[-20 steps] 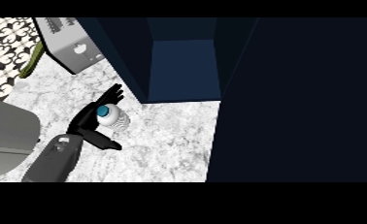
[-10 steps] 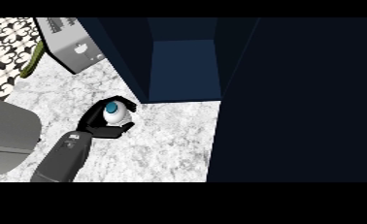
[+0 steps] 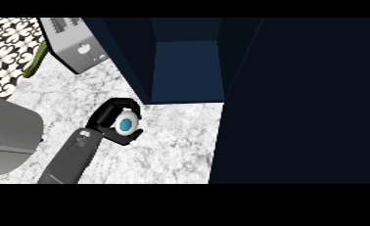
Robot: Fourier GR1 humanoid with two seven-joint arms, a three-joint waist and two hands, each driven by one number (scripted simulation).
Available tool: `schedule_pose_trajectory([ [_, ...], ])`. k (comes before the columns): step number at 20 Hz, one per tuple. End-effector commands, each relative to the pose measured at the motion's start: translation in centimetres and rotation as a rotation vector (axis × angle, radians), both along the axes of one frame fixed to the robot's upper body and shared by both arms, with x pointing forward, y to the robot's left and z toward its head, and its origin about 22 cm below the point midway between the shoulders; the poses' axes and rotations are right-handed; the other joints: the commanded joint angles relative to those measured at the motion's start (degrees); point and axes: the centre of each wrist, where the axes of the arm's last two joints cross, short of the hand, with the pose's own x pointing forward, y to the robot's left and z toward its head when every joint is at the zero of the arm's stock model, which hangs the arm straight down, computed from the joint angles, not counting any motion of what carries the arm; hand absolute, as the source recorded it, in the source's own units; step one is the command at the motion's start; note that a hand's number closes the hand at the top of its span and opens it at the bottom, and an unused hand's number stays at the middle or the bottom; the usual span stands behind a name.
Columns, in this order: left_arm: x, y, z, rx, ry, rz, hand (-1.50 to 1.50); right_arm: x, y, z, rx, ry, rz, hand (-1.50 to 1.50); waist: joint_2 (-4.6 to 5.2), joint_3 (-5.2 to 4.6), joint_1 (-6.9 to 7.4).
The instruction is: Pick up the bottled water, place it into the cabinet and close the cabinet
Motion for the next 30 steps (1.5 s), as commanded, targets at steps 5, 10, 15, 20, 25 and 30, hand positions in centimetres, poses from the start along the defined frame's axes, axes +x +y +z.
schedule_pose_trajectory([
  [5,-2.2,-2.0,-1.9,-0.101,-0.167,0.405,1.50,-0.8,-1.1,0.4,-0.017,-0.032,-0.043,-1.50,-0.51,0.22,1.98],
  [10,-2.9,-5.9,-1.9,-0.192,-0.165,0.491,1.50,-1.4,-1.2,1.4,0.001,-0.033,-0.046,-1.50,-0.52,0.20,1.91],
  [15,-2.4,-8.7,0.9,-0.252,-0.132,0.480,1.50,-2.0,-0.6,0.6,-0.007,-0.028,-0.042,-1.50,-0.54,0.20,1.62],
  [20,-0.8,-12.7,5.6,-0.305,-0.105,0.444,1.50,-2.8,-0.6,0.9,-0.011,-0.028,-0.039,-1.50,-0.63,0.16,0.97],
  [25,-0.6,-15.1,8.0,-0.296,-0.095,0.467,1.50,-2.4,0.5,0.4,0.006,-0.040,-0.061,-1.50,-0.37,0.13,0.89],
  [30,-0.5,-18.1,11.5,-0.271,-0.096,0.473,1.50,-1.7,-0.9,1.3,0.005,-0.028,-0.049,-1.50,-0.24,0.16,1.29],
])
